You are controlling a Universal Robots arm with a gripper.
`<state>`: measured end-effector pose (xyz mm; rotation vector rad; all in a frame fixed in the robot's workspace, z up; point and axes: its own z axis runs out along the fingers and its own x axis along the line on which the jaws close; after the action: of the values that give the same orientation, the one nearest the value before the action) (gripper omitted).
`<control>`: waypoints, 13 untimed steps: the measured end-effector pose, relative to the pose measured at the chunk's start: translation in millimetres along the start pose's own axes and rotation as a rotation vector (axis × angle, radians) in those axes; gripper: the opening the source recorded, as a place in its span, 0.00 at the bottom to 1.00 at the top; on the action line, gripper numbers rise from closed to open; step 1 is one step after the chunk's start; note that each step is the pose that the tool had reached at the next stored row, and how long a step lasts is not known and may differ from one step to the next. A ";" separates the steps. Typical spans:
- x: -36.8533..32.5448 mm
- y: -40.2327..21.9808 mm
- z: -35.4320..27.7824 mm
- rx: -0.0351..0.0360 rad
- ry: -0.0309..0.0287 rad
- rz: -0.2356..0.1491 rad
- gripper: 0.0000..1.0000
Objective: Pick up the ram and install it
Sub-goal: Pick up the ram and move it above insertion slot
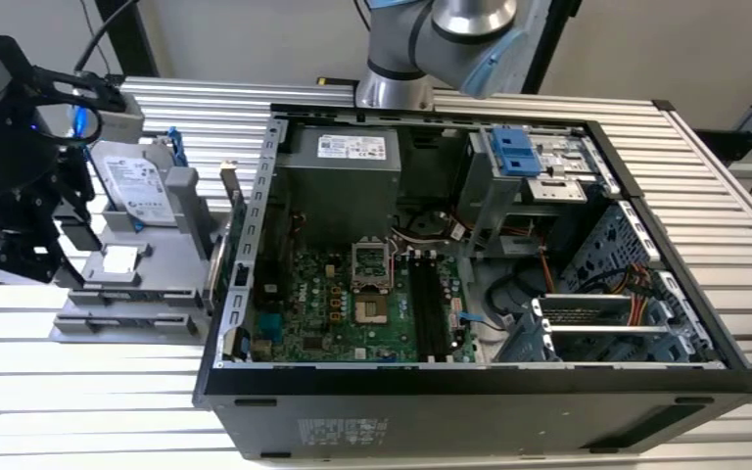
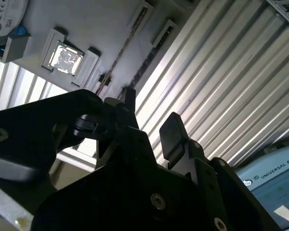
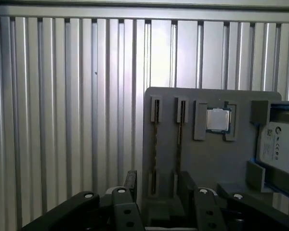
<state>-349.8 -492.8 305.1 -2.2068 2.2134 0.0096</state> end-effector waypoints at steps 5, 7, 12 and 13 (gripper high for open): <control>0.2 -1.0 9.2 0.0003 0.0000 0.010 1.00; -0.2 -1.9 12.8 0.0002 0.0001 0.011 1.00; -0.6 -3.3 21.9 0.0003 0.0001 0.017 1.00; -0.6 -3.4 23.6 0.0003 0.0001 0.018 1.00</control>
<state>-346.2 -491.8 281.5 -2.1863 2.2336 0.0094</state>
